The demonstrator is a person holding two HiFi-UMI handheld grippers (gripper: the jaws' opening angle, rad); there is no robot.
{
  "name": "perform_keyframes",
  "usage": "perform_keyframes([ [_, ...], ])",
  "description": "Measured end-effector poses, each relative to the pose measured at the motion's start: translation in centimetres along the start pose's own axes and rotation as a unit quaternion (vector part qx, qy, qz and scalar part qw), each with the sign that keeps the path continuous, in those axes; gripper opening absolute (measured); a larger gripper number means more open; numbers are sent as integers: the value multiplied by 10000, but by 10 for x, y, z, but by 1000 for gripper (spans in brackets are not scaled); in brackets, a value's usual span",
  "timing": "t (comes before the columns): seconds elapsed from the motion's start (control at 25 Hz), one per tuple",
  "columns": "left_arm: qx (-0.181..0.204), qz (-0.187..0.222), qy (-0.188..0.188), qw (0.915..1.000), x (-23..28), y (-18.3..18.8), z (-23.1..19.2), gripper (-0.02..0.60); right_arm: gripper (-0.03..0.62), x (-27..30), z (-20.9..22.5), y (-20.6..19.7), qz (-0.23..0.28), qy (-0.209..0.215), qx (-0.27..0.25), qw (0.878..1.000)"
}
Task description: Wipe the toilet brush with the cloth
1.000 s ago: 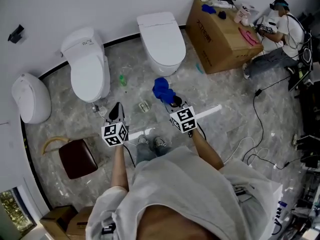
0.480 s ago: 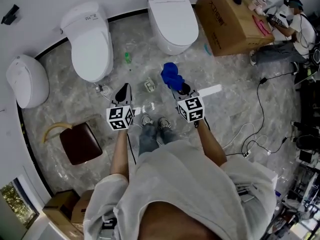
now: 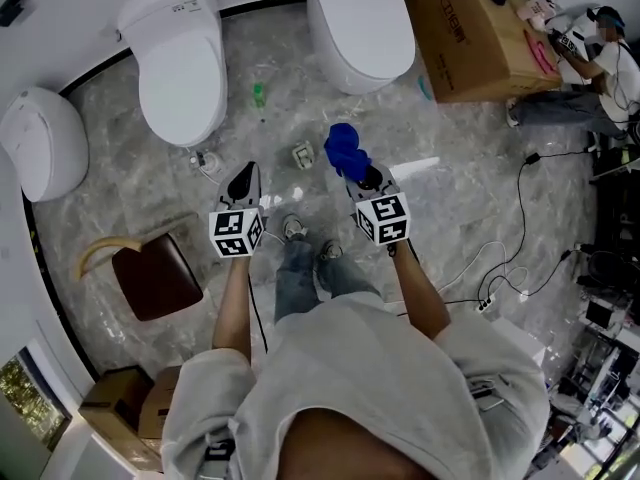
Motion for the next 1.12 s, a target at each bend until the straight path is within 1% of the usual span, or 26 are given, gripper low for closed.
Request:
perform_keyframes([
  [0.32, -54, -162, 156, 9997, 7, -33, -11, 18, 110, 30, 3, -35, -169, 89, 195, 9996],
  [0.44, -29, -203, 144, 9997, 16, -49, -9, 18, 110, 40, 6, -54, -187, 103, 300, 9993],
  [0.6, 51, -173, 116, 9998, 29, -72, -11, 18, 110, 56, 6, -81, -159, 128, 256, 9995],
  [0.92, 109, -120, 156, 9997, 58, -143, -29, 18, 110, 94, 10, -146, -44, 155, 262, 9995],
  [1.12, 209, -9, 223, 9995, 82, -195, -56, 18, 110, 136, 9, -198, 78, 198, 219, 9995],
])
Point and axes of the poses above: the fingertips, and each gripper's own axes: x forward along the fingers, z to its right, y out of its top, the point moved 4 cm from there along -x, backward along the fingers, and after that the axes turned 13 degrees about -y, right-handed, at the moved point
